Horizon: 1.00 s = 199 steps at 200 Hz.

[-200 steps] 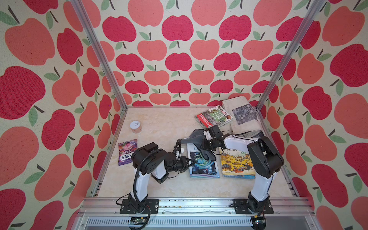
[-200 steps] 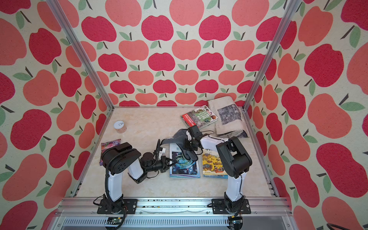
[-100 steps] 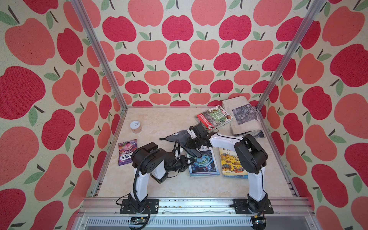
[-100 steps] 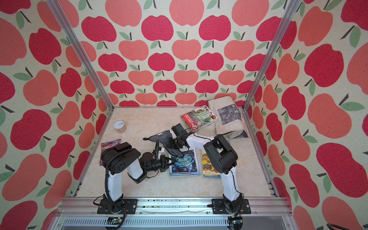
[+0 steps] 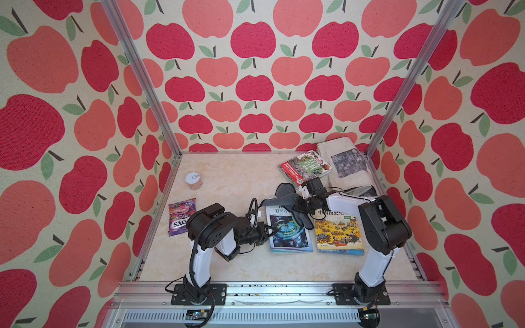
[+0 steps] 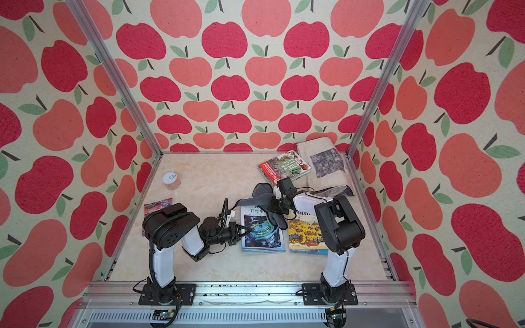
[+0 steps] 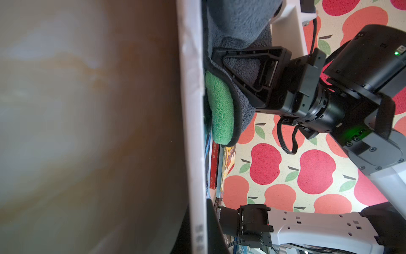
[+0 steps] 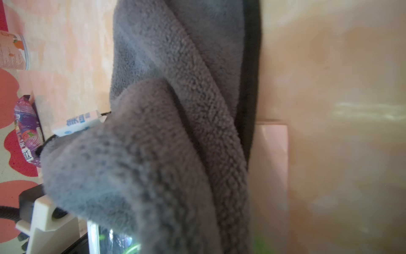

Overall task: Wipe the cover of the book
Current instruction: Wipe the dirt from the cover of the book.

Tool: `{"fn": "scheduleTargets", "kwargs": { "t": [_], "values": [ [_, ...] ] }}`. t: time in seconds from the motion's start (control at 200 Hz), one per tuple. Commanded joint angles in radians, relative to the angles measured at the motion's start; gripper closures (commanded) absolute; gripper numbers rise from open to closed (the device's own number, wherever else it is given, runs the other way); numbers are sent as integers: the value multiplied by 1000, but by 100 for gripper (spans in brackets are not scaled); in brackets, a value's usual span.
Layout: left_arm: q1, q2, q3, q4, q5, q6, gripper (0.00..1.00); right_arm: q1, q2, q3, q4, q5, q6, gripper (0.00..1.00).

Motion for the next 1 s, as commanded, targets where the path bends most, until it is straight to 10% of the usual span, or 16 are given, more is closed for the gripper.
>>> {"fn": "scheduleTargets", "kwargs": {
  "t": [0.0, 0.545, 0.991],
  "values": [
    [4, 0, -19, -143, 0, 56, 100, -5, 29, 27, -120, 92, -52, 100],
    [-3, -41, 24, -255, 9, 83, 100, 245, 165, 258, -22, -111, 16, 100],
    [11, -70, 33, -295, 19, 97, 100, 358, -14, 11, 21, -87, 48, 100]
  ]
}}
